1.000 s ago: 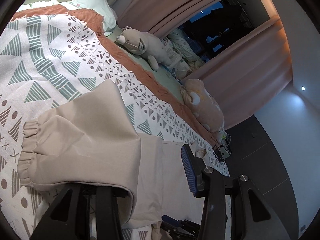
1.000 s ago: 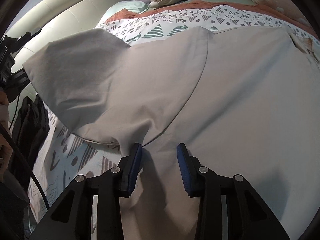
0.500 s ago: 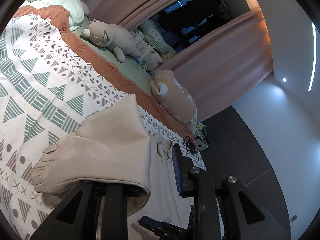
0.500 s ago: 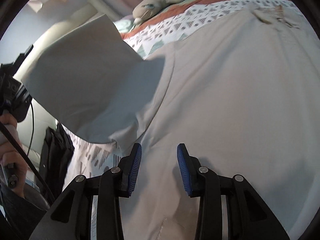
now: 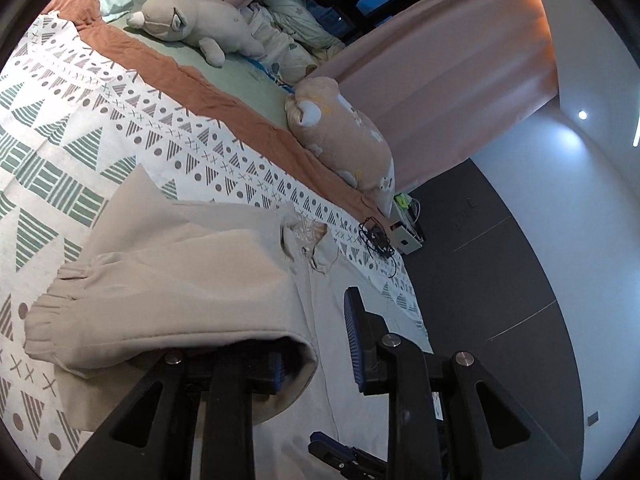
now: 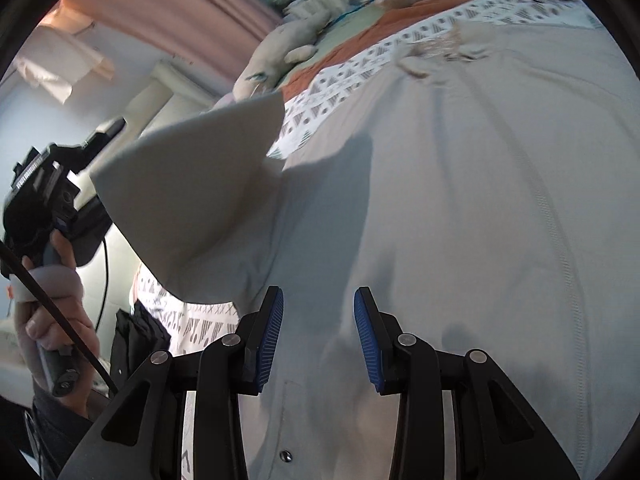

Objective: Fold large clothes

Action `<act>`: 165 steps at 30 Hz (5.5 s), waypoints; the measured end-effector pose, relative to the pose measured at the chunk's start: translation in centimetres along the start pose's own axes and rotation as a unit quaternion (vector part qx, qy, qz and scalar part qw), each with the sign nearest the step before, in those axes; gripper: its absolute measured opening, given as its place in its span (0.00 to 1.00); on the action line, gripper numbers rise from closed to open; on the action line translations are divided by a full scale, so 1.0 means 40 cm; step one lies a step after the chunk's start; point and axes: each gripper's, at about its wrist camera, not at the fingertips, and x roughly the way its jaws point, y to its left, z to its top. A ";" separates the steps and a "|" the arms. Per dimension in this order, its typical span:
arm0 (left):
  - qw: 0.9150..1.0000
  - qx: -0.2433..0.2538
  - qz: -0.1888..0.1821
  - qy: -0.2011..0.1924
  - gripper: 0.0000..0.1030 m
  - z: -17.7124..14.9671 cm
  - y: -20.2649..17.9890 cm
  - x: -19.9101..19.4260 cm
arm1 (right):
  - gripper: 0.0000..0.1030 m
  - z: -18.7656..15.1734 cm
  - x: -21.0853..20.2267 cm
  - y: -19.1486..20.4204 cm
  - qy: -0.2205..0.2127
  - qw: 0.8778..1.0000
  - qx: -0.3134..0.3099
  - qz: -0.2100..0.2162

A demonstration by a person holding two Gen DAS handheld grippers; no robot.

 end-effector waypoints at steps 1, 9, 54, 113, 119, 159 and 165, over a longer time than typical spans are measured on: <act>1.000 -0.001 0.004 0.006 0.24 -0.010 -0.004 0.020 | 0.34 0.001 -0.016 -0.018 -0.005 1.000 0.011 0.001; 1.000 0.008 -0.006 0.023 1.00 -0.068 -0.052 0.137 | 0.34 0.009 -0.094 -0.119 -0.040 0.996 0.080 0.006; 0.970 -0.089 0.223 -0.035 1.00 -0.342 0.386 -0.540 | 0.56 -0.050 0.271 0.327 0.070 0.975 -0.193 -0.082; 0.906 0.080 0.407 0.081 1.00 -0.325 0.388 -0.028 | 0.74 0.004 0.242 0.156 0.037 0.951 -0.135 -0.277; 0.902 0.083 0.418 0.073 1.00 -0.328 0.388 -0.029 | 0.74 0.046 0.165 0.071 0.007 0.950 -0.082 -0.302; 0.912 0.059 0.395 0.090 0.99 -0.306 0.385 -0.018 | 0.74 -0.104 0.271 0.271 0.047 0.916 -0.307 -0.253; 0.923 0.047 0.373 0.082 0.99 -0.303 0.384 -0.034 | 0.74 -0.084 0.203 0.235 0.030 0.961 -0.214 -0.170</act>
